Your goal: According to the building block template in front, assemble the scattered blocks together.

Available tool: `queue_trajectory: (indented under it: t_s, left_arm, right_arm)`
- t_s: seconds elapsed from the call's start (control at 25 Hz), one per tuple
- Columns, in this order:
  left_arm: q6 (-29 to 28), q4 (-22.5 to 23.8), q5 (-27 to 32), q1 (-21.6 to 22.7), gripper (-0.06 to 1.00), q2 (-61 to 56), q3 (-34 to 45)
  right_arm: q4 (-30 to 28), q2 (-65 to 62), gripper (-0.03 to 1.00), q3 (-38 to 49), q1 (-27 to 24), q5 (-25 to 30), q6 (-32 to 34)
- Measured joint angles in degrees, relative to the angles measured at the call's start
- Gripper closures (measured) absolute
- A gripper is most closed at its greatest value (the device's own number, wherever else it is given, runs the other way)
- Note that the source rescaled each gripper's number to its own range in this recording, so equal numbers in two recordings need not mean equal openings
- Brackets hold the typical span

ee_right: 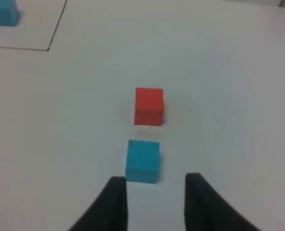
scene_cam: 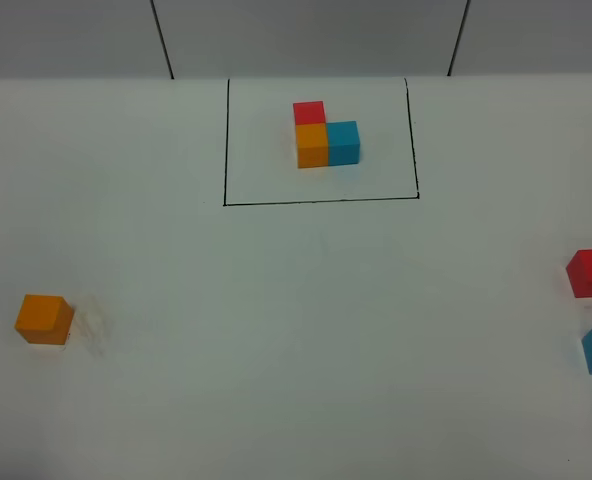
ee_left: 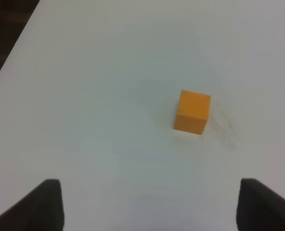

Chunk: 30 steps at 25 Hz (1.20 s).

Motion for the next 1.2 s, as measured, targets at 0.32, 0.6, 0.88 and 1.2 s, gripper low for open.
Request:
queue_trajectory:
  t_s: [0.32, 0.6, 0.88, 1.2]
  left_arm:
    - [0.0, 0.0, 0.0, 0.0, 0.30, 0.0, 0.0]
    - [0.0, 0.0, 0.0, 0.0, 0.30, 0.0, 0.0]
    - [0.0, 0.0, 0.0, 0.0, 0.30, 0.0, 0.0]
    - [0.1, 0.0, -0.9, 0.0, 0.30, 6.8, -2.8]
  right_arm:
    - [0.0, 0.0, 0.97, 0.0, 0.0, 0.0, 0.0]
    - [0.0, 0.0, 0.97, 0.0, 0.0, 0.0, 0.0]
    - [0.0, 0.0, 0.97, 0.0, 0.0, 0.0, 0.0]
    - [0.0, 0.0, 0.97, 0.0, 0.0, 0.0, 0.0]
